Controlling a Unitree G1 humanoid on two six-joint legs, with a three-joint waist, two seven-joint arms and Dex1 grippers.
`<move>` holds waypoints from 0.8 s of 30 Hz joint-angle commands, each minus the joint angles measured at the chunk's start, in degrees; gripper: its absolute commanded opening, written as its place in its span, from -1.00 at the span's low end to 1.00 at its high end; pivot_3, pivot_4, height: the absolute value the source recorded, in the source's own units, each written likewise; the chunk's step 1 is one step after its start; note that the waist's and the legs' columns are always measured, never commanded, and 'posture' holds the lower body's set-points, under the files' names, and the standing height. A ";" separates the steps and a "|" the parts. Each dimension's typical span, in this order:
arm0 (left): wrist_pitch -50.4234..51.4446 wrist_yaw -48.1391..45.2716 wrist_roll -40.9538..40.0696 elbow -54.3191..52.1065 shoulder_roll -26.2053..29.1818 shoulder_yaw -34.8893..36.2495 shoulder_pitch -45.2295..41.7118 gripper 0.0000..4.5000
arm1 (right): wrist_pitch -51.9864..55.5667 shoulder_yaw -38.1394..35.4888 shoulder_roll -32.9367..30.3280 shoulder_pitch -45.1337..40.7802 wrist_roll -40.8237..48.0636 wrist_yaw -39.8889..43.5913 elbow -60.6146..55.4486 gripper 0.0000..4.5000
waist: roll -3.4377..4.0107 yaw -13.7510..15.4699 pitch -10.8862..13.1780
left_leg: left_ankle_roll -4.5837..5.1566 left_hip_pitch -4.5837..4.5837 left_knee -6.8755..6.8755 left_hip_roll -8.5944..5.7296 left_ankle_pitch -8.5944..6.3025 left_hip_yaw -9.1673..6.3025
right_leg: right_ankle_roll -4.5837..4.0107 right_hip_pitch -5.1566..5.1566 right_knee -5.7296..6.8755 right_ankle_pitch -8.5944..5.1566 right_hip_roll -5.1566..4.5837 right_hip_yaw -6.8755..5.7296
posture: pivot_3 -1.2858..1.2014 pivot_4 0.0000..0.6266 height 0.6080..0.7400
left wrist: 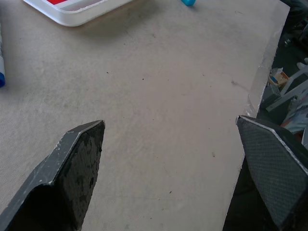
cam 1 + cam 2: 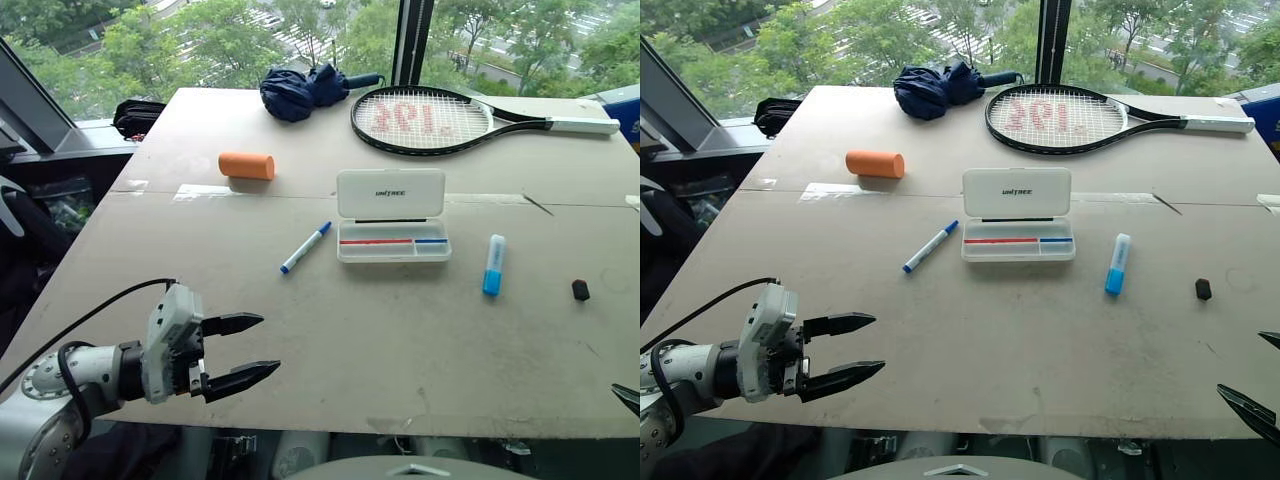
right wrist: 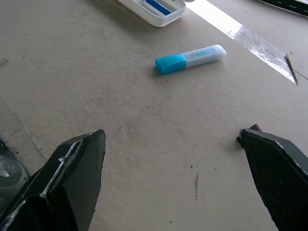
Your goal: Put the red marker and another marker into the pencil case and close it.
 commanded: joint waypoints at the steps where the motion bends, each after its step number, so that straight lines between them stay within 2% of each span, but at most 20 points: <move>1: -0.52 2.58 1.33 1.34 0.11 -2.61 -5.75 0.97 | -0.06 1.16 -0.02 -0.28 1.54 -1.66 -3.43 1.00 | 0.06 0.09 -0.03 | 0.00 0.00 0.00 0.00 0.00 0.00 | 0.00 0.00 0.00 0.00 0.00 0.00 | 0.03 -0.52 0.88; 3: -0.10 7.17 3.90 2.82 -1.21 -8.33 -14.95 0.97 | 2.38 4.14 -0.50 -2.05 3.38 -4.84 -8.21 1.00 | 0.12 0.36 -0.05 | 0.01 -0.04 0.05 -0.03 0.00 -0.10 | 0.00 0.05 -0.07 0.01 0.01 -0.06 | 0.03 -0.52 0.88; 5: 4.57 10.61 4.44 4.02 -1.50 -13.43 -22.30 0.97 | 4.14 5.97 -1.09 -3.04 4.49 -6.60 -11.40 1.00 | 0.16 0.41 -0.08 | 0.01 -0.07 0.18 -0.05 0.01 -0.14 | 0.02 0.11 -0.05 0.04 0.06 -0.20 | 0.03 -0.52 0.88; 8: 8.18 11.12 7.41 8.06 -2.08 -22.64 -34.48 0.97 | 4.96 8.51 -1.60 -5.25 5.72 -8.55 -14.48 1.00 | 0.12 0.14 -0.10 | 0.05 -0.09 0.18 -0.12 -0.02 -0.11 | 0.22 0.14 -0.08 0.16 0.07 -0.28 | 0.03 -0.52 0.88; 10: 8.11 11.15 11.27 12.80 -4.37 -29.29 -43.13 0.97 | 5.85 10.34 -2.66 -6.47 6.11 -8.97 -15.32 1.00 | 0.07 0.15 -0.08 | 0.12 -0.12 0.18 -0.18 -0.06 -0.10 | 0.28 0.14 -0.12 0.18 0.09 -0.28 | 0.03 -0.52 0.88; 17: 3.78 9.30 22.90 30.60 -13.54 -44.05 -60.84 0.97 | 6.13 14.92 -3.81 -9.63 3.97 -11.83 -16.80 1.00 | 0.00 -0.02 -0.03 | 0.17 -0.19 0.18 -0.36 -0.09 -0.22 | 0.31 0.12 -0.11 0.18 0.17 -0.38 | 0.03 -0.52 0.88; 20: 1.62 7.61 26.12 36.62 -16.52 -47.24 -64.22 0.61 | 5.68 15.93 -3.59 -9.82 3.17 -12.27 -16.43 1.00 | 0.00 -0.12 -0.03 | 0.17 -0.18 0.18 -0.36 -0.09 -0.23 | 0.31 0.12 -0.10 0.18 0.18 -0.38 | 0.03 -0.52 0.88; 24: -2.27 4.43 31.22 42.46 -18.82 -52.47 -65.93 -0.23 | 5.01 15.76 -2.68 -8.89 2.35 -12.90 -16.41 1.00 | 0.01 -0.09 -0.03 | 0.17 -0.19 0.18 -0.35 -0.09 -0.22 | 0.31 0.10 -0.10 0.18 0.20 -0.36 | 0.03 -0.52 0.88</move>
